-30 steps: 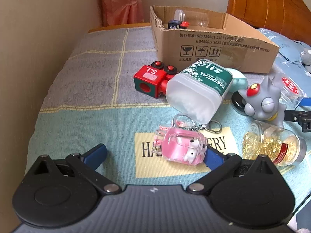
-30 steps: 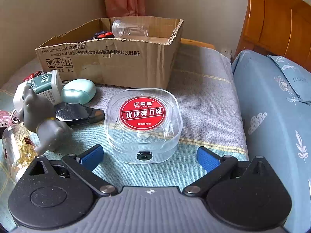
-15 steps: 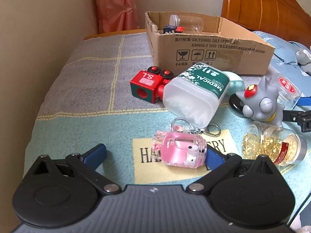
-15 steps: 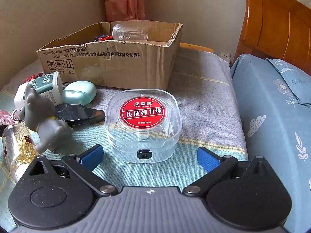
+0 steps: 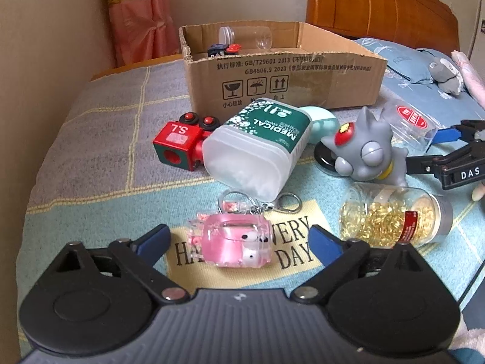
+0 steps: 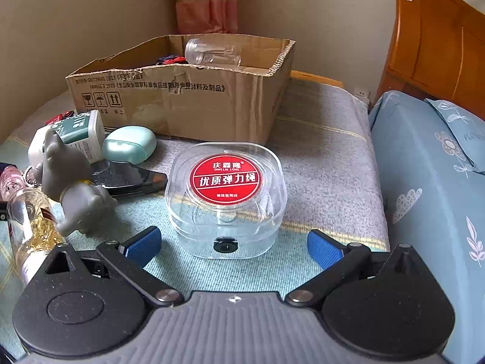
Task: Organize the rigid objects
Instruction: 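Grasp the pink keychain charm with the left gripper while the right grasps the clear container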
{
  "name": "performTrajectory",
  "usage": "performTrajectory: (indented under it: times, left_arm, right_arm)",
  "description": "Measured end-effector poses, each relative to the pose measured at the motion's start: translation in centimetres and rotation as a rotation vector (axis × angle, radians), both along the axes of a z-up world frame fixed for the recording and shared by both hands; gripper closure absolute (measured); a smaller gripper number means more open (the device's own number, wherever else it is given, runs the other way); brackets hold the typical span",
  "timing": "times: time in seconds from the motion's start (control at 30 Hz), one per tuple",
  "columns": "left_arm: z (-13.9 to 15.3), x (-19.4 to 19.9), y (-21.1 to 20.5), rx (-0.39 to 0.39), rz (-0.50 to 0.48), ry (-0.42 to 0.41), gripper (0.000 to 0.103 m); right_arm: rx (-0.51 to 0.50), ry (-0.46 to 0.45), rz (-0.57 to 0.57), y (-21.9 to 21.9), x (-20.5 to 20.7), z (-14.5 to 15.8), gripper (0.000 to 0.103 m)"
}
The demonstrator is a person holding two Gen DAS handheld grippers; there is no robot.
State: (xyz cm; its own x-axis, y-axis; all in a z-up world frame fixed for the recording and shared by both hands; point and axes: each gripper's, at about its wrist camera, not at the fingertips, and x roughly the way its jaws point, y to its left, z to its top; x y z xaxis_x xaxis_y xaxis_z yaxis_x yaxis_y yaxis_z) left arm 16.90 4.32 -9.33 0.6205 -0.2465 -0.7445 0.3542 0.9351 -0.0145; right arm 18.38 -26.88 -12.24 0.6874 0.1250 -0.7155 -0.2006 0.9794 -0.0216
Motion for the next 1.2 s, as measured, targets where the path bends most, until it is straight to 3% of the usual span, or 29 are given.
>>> performTrajectory:
  times: [0.23, 0.43, 0.77, 0.87, 0.93, 1.0, 1.2]
  left_arm:
    - [0.6, 0.2, 0.2, 0.005, -0.006, 0.016, 0.035]
    - [0.8, -0.1, 0.5, -0.001, -0.010, 0.027, 0.049]
    - [1.0, 0.4, 0.5, 0.007, -0.030, 0.031, 0.053]
    - [1.0, 0.6, 0.5, 0.012, -0.040, 0.040, 0.053]
    - [1.1, 0.6, 0.5, 0.016, -0.048, 0.044, 0.053]
    - [1.1, 0.7, 0.5, 0.018, -0.059, 0.049, 0.053]
    - [1.8, 0.6, 0.4, 0.049, -0.116, 0.057, 0.053]
  right_arm:
    - [-0.002, 0.008, 0.038, 0.2, 1.3, 0.1, 0.000]
    - [-0.006, 0.026, 0.058, 0.6, 2.3, 0.2, 0.000]
    - [0.014, 0.069, 0.061, 1.1, 3.7, 0.8, 0.001]
    - [0.006, 0.075, 0.062, 1.2, 3.6, 1.1, 0.007]
    - [-0.015, 0.080, 0.065, 1.4, 3.6, 1.4, 0.019]
    - [-0.040, 0.087, 0.060, 1.5, 3.6, 1.5, 0.025]
    - [-0.045, 0.107, 0.070, 1.2, 3.6, 2.0, 0.024]
